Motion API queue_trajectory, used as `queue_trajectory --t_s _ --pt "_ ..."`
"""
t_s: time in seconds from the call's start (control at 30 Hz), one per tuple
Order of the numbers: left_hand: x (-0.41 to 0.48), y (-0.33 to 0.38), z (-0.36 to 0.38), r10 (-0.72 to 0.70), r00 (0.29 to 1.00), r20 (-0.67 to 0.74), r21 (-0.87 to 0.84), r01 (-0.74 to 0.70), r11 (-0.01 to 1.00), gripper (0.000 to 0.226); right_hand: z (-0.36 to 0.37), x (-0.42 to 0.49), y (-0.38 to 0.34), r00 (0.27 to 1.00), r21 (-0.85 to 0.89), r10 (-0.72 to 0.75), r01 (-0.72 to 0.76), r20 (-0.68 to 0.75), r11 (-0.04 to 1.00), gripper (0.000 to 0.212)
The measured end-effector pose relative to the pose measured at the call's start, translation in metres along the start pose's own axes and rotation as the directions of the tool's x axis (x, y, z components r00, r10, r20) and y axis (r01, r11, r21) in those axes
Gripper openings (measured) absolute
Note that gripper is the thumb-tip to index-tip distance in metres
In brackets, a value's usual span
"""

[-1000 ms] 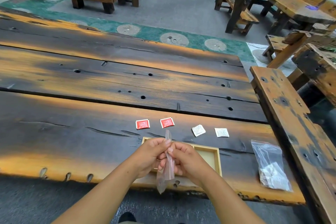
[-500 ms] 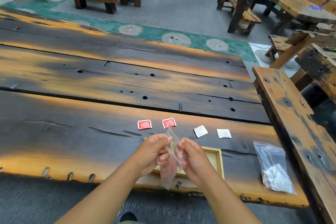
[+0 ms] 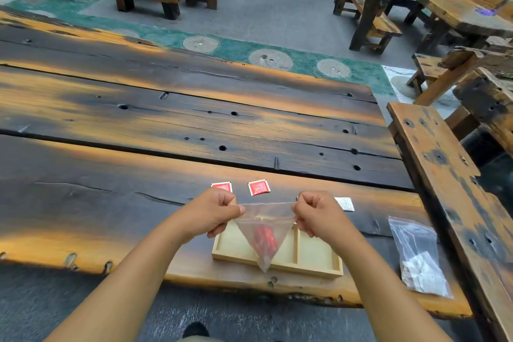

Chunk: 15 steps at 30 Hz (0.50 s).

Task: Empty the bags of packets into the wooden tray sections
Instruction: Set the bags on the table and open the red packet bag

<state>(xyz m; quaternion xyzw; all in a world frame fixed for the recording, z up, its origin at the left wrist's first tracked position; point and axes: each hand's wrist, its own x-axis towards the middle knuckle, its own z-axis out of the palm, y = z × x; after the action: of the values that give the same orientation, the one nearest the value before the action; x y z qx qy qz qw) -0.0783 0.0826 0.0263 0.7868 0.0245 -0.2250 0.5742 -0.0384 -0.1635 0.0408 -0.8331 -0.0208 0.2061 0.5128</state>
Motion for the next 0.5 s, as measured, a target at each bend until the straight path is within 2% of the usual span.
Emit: queue_trajectory --t_s 0.13,0.2,0.3,0.4,0.5 --pt "0.001 0.004 -0.014 0.019 1.0 0.023 0.177 -0.023 0.984 0.033 -0.008 -0.006 -0.007 0.999 -0.254 -0.052 0.054 0.012 0.966 0.03" --pt "0.002 0.007 -0.017 0.031 0.999 0.011 0.217 -0.033 0.976 0.033 -0.006 -0.007 -0.012 0.997 -0.302 -0.071 0.066 -0.008 0.951 0.024" --pt "0.001 0.008 -0.017 0.065 0.997 -0.032 0.19 -0.058 0.98 0.033 -0.003 -0.008 -0.021 0.997 -0.233 -0.07 0.061 -0.032 0.97 0.027" --pt "-0.003 -0.001 -0.014 0.11 0.991 -0.075 0.017 -0.109 0.994 0.029 0.0 -0.01 -0.033 0.997 -0.112 -0.068 0.065 -0.027 0.992 0.029" --pt "-0.006 -0.013 -0.008 0.128 0.992 -0.003 -0.161 -0.126 0.979 0.057 -0.001 -0.015 -0.048 0.994 0.01 -0.089 0.089 -0.057 0.996 0.03"
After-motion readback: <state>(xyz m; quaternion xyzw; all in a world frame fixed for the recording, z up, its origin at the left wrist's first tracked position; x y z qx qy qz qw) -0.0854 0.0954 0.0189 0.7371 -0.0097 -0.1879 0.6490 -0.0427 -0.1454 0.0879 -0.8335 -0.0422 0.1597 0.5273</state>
